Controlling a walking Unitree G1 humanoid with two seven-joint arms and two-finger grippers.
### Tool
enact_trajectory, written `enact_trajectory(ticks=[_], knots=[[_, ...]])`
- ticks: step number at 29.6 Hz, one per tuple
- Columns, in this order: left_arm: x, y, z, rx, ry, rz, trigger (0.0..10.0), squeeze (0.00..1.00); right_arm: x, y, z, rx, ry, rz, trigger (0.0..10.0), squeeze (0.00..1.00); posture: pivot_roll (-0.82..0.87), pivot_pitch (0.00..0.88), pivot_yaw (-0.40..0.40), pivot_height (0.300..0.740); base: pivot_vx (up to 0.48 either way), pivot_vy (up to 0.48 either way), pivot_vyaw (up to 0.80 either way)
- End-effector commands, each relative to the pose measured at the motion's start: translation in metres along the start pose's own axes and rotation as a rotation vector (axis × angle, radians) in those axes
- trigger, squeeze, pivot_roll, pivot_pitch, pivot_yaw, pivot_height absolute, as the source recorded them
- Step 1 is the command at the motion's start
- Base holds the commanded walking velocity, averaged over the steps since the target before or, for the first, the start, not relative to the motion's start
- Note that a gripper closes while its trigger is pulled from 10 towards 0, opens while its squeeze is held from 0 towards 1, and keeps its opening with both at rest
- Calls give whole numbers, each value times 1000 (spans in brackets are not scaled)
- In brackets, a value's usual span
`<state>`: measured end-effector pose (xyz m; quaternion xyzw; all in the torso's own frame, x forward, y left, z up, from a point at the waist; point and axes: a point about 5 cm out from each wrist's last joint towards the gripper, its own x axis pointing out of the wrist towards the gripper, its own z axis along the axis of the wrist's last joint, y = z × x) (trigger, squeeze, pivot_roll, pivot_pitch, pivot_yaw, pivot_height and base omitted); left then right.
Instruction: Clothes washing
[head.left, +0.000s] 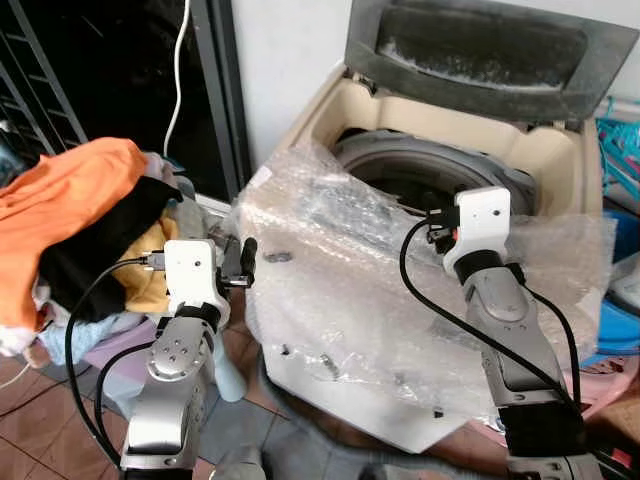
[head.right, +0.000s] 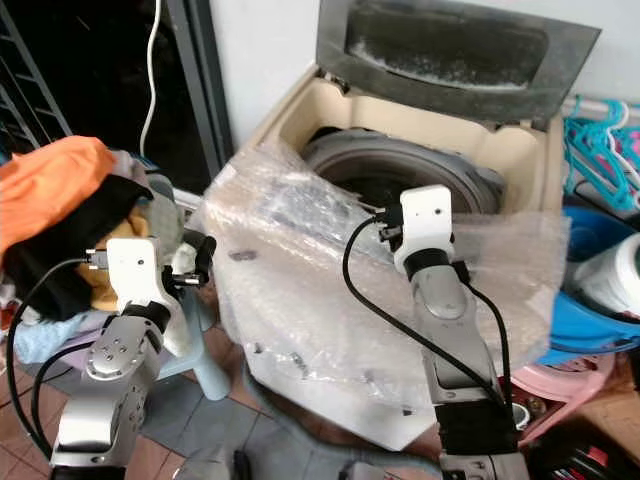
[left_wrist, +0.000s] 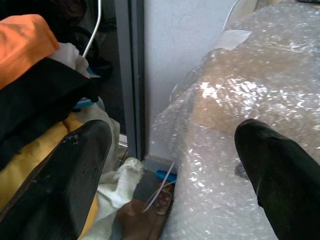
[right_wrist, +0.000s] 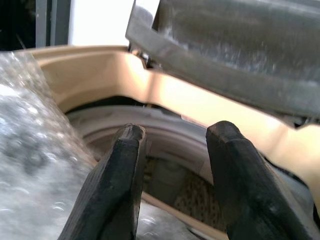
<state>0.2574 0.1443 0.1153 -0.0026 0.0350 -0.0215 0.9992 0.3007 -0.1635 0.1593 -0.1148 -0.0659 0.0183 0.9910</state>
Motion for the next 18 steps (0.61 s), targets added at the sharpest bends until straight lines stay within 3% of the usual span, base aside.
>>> enact_trajectory(ticks=[1, 2, 3, 4, 5, 9, 18], knots=[[0, 1, -2, 12, 10, -1, 10000, 0, 1, 2, 17, -41, -82, -21, 10000, 608, -45, 0, -6, 740, 0, 311, 0], [0, 1, -2, 12, 10, -1, 10000, 0, 1, 2, 17, -41, -82, -21, 10000, 608, -45, 0, -6, 740, 0, 311, 0], [1, -2, -2, 21, 2, -9, 10000, 0, 3, -2, 23, -71, -115, -47, 10000, 90, -48, 0, -7, 740, 0, 0, 0], [1, -2, -1, 27, -2, -11, 10000, 0, 5, -4, 26, -82, -126, -58, 10000, 90, -48, 0, -7, 740, 0, 0, 0], [1, -3, -1, 27, -4, -11, 10000, 0, 6, -5, 28, -85, -139, -65, 10000, 0, -49, 0, -8, 740, 0, 0, 0], [1, -5, -2, 2, 7, -11, 10000, 0, 14, -11, 37, -87, -165, -86, 10000, 0, -47, 0, -12, 740, 0, 0, 0], [-2, -6, -4, -11, 16, -27, 10000, 0, 13, 0, 32, -6, -115, -56, 10000, 0, -41, 0, -12, 740, 0, 477, 0]])
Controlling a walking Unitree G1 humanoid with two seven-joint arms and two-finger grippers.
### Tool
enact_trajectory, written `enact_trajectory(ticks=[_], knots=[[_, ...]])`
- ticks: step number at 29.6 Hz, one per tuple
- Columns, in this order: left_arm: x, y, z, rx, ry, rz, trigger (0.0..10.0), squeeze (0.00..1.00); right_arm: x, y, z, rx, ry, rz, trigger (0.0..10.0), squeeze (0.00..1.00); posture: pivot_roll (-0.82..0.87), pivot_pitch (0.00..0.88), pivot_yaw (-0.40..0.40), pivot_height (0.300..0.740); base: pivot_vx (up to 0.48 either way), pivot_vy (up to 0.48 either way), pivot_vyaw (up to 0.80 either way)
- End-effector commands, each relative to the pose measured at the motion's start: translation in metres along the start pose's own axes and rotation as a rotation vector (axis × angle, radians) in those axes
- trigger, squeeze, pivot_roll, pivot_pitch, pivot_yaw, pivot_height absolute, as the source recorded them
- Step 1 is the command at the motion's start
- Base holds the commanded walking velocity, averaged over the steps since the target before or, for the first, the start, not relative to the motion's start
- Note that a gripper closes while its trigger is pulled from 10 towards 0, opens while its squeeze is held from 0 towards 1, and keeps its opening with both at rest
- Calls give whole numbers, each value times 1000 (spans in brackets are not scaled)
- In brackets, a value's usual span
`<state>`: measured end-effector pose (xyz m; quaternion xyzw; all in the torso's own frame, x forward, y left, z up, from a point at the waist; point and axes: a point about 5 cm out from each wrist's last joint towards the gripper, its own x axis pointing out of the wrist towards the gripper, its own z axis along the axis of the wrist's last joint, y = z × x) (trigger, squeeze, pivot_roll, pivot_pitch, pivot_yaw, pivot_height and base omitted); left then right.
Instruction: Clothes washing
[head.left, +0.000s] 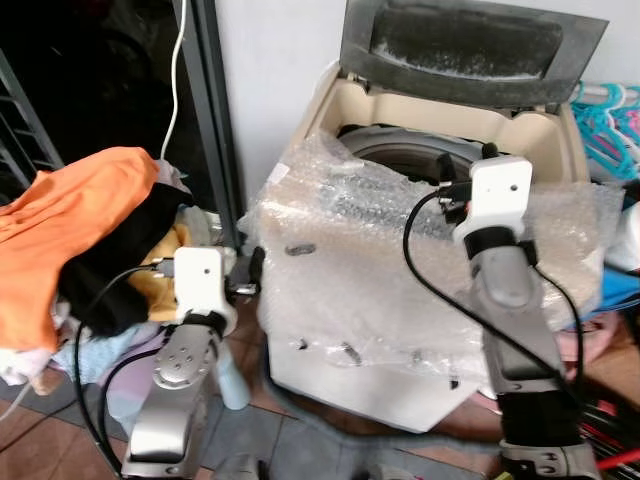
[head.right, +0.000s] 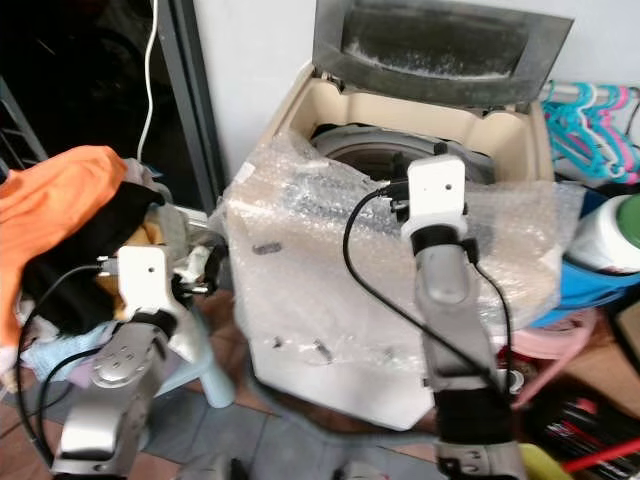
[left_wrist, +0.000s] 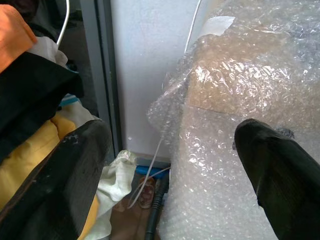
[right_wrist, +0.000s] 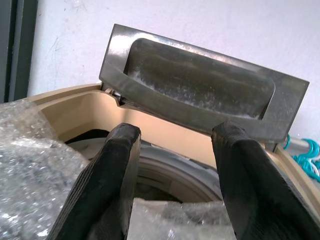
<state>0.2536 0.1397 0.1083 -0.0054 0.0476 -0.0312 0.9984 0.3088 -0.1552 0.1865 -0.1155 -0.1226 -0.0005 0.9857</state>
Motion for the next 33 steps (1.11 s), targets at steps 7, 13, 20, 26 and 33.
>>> enact_trajectory(ticks=[7, 13, 20, 26, 33], knots=[[1, -2, 5, -7, -17, -20, 10000, 0, 1, 5, 3, 139, 19, 3, 10000, 0, -42, 0, -11, 740, 0, 480, 0], [1, 2, 5, 15, -33, 1, 10000, 0, -7, 9, 4, 164, 8, 100, 10000, 0, -41, 0, -13, 740, 0, 480, 0], [-1, 0, 5, 29, -34, 0, 10000, 0, -6, 20, -6, 205, 102, 91, 10000, 0, -38, 0, -14, 740, 0, 480, 0], [-3, 5, 6, 41, -54, 31, 10000, 0, -15, 38, -10, 202, 143, 235, 10000, 0, -35, 0, -19, 740, 0, 125, 0], [-4, 8, 6, 40, -61, 22, 10000, 0, -21, 47, -2, 223, 88, 340, 10000, 0, -32, 0, -20, 740, 0, 0, 479]])
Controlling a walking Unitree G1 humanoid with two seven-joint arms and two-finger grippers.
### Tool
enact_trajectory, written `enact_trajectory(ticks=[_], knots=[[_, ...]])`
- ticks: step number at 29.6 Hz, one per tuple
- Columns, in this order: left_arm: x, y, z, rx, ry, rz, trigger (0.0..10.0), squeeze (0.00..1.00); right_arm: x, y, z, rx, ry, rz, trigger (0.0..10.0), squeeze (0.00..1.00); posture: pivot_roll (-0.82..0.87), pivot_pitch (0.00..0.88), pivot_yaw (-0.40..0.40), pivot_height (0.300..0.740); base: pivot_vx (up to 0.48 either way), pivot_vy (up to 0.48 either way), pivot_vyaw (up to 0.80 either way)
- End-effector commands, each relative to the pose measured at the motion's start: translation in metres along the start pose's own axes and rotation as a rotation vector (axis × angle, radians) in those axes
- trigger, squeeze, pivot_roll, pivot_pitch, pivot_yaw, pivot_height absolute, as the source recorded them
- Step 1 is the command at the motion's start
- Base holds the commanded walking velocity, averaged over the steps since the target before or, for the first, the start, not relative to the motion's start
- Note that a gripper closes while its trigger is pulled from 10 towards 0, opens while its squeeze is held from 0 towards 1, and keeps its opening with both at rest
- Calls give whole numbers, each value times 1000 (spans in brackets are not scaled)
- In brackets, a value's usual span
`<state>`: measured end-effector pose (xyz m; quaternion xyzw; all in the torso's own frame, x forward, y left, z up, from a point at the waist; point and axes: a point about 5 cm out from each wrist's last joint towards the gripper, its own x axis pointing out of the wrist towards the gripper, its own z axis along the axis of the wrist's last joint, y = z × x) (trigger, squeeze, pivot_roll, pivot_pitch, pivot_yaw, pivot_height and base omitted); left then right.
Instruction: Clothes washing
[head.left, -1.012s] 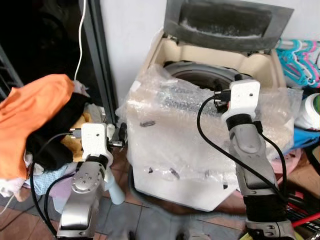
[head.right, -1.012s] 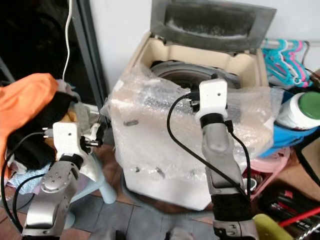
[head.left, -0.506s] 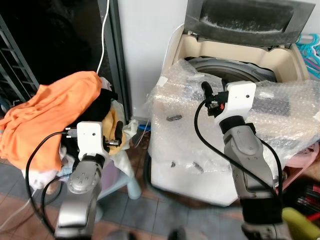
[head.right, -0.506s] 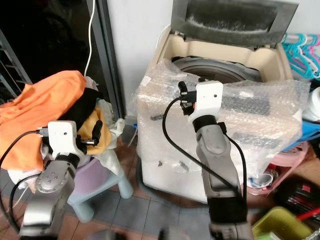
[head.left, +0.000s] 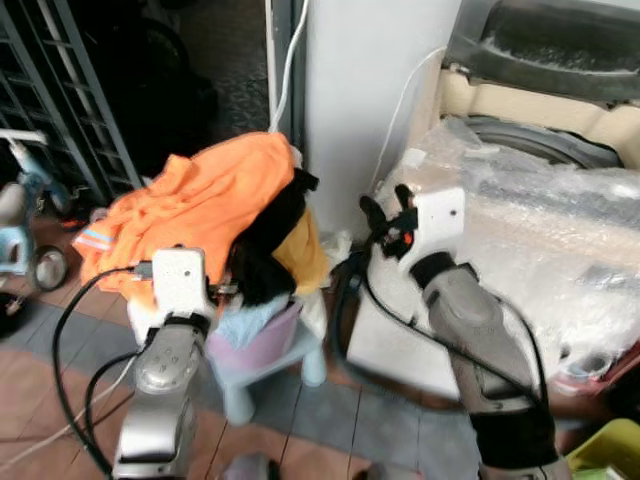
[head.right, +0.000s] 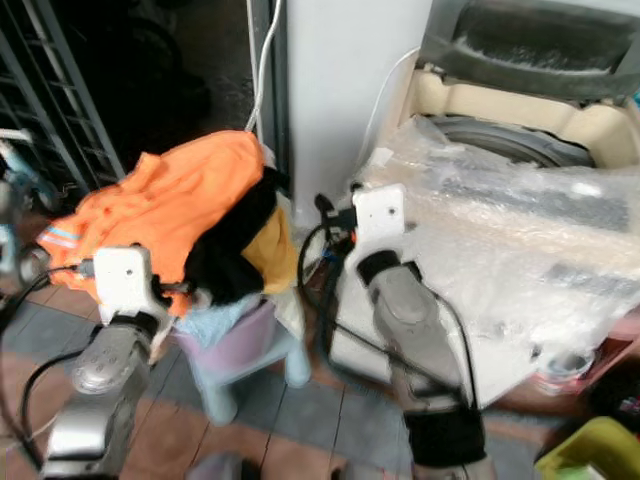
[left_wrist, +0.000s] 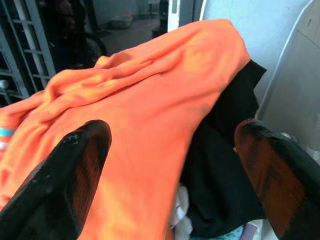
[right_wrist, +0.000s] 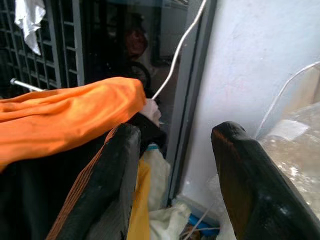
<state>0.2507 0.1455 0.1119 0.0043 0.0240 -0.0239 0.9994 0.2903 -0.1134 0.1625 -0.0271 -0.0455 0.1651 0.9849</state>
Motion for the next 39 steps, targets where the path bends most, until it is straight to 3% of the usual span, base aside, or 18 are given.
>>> enact_trajectory(ticks=[1, 10, 19, 27, 34, 39], knots=[[0, 3, 3, 27, -14, 7, 10000, 0, 1, 2, 6, 5, -25, 19, 10000, 0, -32, 0, -20, 740, 0, 0, 725], [0, 4, 2, 23, -16, 5, 10000, 0, 0, 7, 0, -10, -2, 80, 10000, 0, -29, 0, -22, 740, 271, 0, 285], [2, 5, 3, 21, -13, 14, 10000, 0, 3, 25, -17, -83, 91, 288, 10000, 0, -21, 0, -18, 740, 355, 0, 0], [0, 4, 2, 33, 2, 27, 10000, 0, 9, 38, -27, -174, 104, 515, 10000, 0, -2, 0, -22, 740, 136, 0, 0], [-3, 9, 0, 27, 26, 81, 10000, 0, 25, 35, -25, -187, 70, 492, 10000, 0, 20, 0, -26, 740, 0, 0, 95], [-6, 12, -1, 25, 37, 91, 10000, 0, 32, 38, -30, -181, 80, 445, 10000, 0, 33, 0, -28, 740, 0, 480, 640]])
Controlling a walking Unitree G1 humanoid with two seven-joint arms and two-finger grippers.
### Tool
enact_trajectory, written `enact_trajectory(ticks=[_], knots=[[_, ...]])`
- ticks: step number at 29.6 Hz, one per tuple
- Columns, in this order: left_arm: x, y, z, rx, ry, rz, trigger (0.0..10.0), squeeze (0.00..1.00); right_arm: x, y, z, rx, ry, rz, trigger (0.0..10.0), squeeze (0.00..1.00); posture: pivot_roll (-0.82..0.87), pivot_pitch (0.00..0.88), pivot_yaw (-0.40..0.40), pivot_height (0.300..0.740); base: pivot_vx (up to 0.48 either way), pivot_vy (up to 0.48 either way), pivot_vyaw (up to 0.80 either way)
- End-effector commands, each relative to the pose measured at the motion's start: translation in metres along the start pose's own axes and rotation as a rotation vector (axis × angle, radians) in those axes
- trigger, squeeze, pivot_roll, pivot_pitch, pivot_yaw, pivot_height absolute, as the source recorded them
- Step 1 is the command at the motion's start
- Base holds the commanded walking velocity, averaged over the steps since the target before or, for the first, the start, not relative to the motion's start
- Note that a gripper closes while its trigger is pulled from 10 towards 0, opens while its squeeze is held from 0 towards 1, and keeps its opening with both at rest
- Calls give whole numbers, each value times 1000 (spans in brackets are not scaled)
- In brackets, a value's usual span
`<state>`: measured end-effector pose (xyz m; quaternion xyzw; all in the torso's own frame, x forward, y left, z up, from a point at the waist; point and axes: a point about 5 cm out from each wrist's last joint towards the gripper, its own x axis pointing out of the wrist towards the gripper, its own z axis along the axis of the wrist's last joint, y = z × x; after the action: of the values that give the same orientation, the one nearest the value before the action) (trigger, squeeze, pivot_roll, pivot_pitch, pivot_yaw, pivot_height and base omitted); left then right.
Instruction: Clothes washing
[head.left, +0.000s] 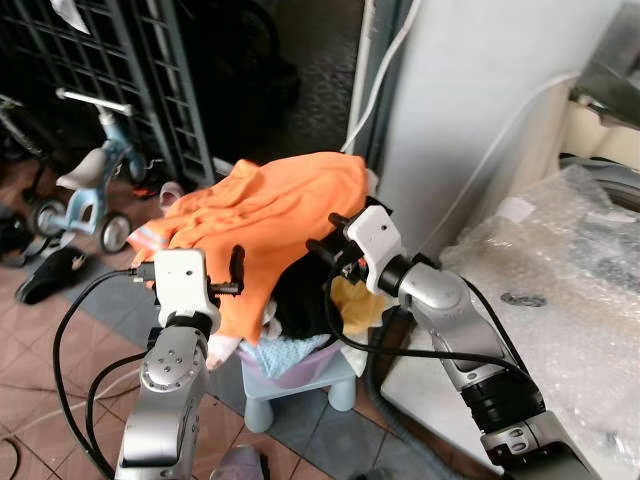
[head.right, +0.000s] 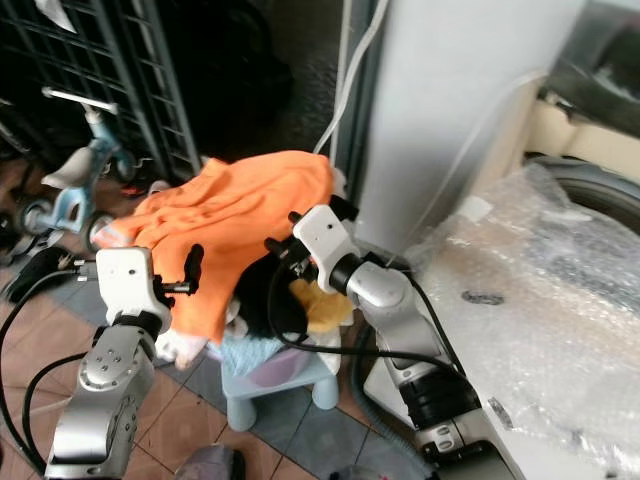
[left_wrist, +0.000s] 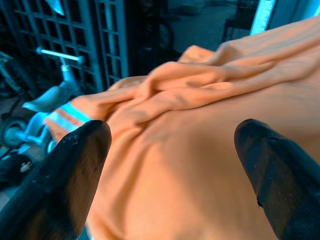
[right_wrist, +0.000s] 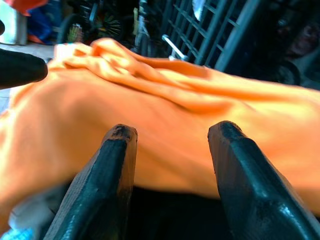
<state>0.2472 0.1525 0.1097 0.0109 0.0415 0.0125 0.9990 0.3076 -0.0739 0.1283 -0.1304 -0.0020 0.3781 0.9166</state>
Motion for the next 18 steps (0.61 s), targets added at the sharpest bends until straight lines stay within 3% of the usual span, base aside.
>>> enact_trajectory(ticks=[1, 9, 12, 18], knots=[[-2, 5, 1, 15, 1, 18, 10000, 0, 6, 0, 5, -10, -19, -16, 10000, 0, 33, 0, -28, 740, 0, 480, 0], [-3, 2, 4, 25, -21, -27, 10000, 0, 10, -6, -6, -12, 37, -159, 10000, 0, 28, 0, -17, 740, 0, 441, 0], [-2, -4, 7, -17, -21, -76, 10000, 0, 11, -12, -12, -14, 94, -226, 10000, 0, 26, 0, -13, 740, 0, 0, 0], [0, -3, 7, 7, -26, -66, 10000, 0, 9, -20, -34, 12, 242, -308, 10000, 0, 28, 0, -14, 740, 0, 0, 0]])
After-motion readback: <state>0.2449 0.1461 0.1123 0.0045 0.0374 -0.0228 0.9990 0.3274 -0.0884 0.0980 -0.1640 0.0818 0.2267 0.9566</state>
